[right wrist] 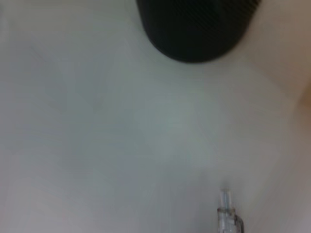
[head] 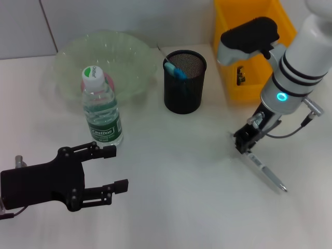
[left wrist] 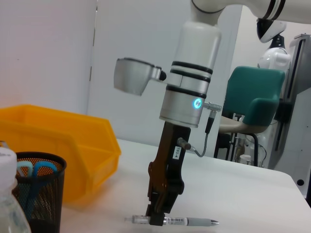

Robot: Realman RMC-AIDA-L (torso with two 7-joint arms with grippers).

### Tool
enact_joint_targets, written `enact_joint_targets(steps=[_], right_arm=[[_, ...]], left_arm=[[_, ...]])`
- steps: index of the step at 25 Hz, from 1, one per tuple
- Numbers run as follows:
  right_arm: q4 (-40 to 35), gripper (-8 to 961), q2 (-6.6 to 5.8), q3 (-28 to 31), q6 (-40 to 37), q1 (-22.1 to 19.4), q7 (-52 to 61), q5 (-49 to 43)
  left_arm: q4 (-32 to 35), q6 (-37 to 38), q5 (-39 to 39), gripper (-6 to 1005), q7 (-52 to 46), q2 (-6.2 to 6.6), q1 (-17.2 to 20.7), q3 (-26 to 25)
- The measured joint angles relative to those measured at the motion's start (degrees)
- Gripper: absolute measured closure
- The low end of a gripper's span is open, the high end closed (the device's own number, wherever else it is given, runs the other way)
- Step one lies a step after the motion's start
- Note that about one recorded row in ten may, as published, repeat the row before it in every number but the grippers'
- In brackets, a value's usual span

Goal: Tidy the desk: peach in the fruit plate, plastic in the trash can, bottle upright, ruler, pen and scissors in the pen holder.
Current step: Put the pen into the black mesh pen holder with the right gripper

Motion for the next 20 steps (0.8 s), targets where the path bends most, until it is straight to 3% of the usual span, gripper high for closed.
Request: enact_joint_targets(steps=[9,20], right_arm=[[-10.5,775,-0.29,5.4,-3.8,-2.7,-3.0,4.3],[-32.3,776,-0.43,15.4,-6.3,-9.5,-13.2,17.3]], left_arm=[[0.0,0.0,-0.1,211,-0.3,0.00,-0.1,-0.4],[0.0,0.3,-0.3,211,-1.4,0.01,-0.2,-1.4]])
